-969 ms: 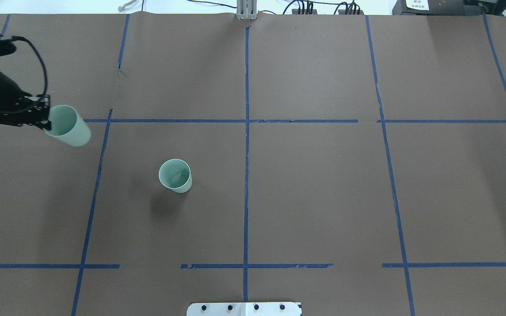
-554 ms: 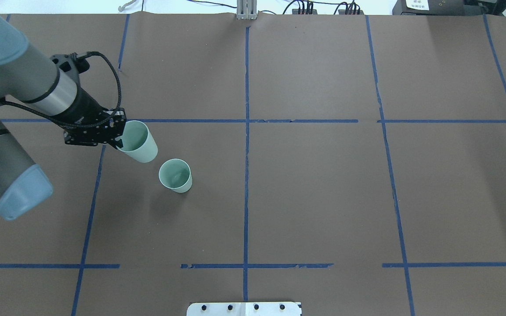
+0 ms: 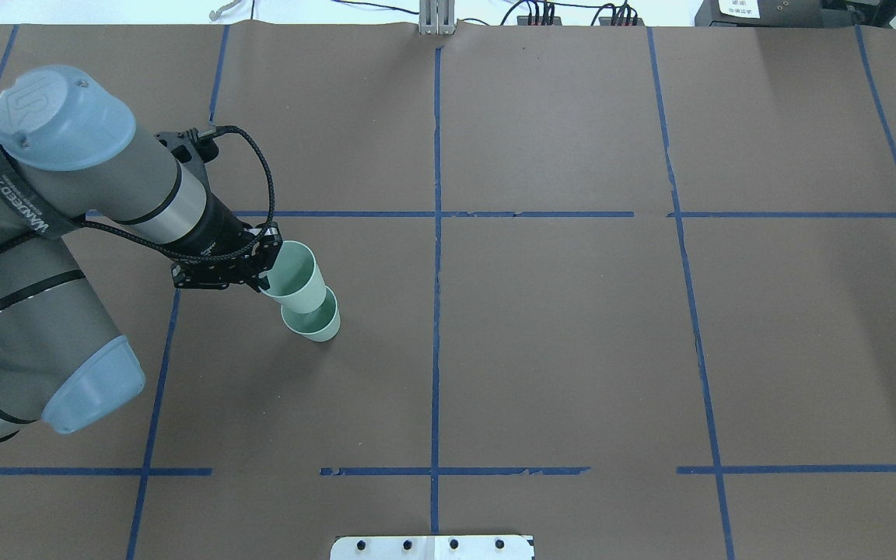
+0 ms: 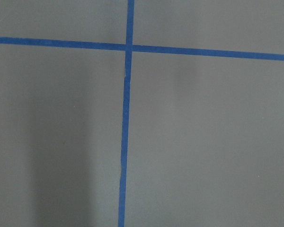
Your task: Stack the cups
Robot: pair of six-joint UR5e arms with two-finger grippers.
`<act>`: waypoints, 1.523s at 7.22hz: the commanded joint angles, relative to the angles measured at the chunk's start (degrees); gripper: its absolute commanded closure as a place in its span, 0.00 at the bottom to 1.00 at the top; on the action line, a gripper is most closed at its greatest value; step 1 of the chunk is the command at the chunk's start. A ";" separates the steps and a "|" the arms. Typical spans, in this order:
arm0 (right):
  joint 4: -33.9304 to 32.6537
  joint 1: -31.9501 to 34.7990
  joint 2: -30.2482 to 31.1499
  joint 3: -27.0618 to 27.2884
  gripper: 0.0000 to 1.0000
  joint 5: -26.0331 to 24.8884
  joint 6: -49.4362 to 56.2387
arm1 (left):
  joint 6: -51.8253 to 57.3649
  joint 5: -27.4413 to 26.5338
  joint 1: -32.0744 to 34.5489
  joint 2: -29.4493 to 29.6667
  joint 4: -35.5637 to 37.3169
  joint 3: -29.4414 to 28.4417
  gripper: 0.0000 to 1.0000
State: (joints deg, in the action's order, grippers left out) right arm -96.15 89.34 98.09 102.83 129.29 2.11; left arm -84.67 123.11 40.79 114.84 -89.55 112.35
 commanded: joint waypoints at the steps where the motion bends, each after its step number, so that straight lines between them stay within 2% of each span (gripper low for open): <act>1: 0.00 0.05 0.00 0.00 0.00 0.00 0.00 | -0.06 -0.15 -0.89 0.03 -0.01 -0.28 1.00; 2: 0.00 0.05 0.00 0.00 0.00 0.00 0.00 | 0.12 -0.24 -0.89 -0.06 -0.01 -0.46 0.83; 3: 0.00 0.05 0.00 0.00 0.00 0.00 0.00 | -0.14 -2.59 -1.06 -0.06 -0.01 -0.55 0.01; 6: 0.00 0.05 0.00 0.00 0.00 0.00 0.00 | 0.90 -2.52 -0.89 -0.76 -2.10 0.15 0.00; 7: 0.00 -0.04 0.00 0.00 0.00 0.00 0.00 | 6.91 -2.35 -0.28 -2.85 -4.21 0.50 0.00; 8: 0.00 0.05 0.00 0.00 0.00 0.00 0.00 | 15.24 -2.26 2.25 -6.26 -4.40 0.51 0.00; 10: 0.00 0.05 0.00 0.00 0.00 0.00 0.00 | 38.48 3.34 13.03 -14.69 -4.23 0.16 0.00; 11: 0.00 -0.04 0.00 0.00 0.00 0.00 0.00 | 50.53 3.45 18.65 -19.35 -3.97 -0.28 0.00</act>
State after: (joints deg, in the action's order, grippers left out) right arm -96.15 89.34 98.09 102.83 129.29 2.11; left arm -49.23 125.25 52.67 101.20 -93.72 112.50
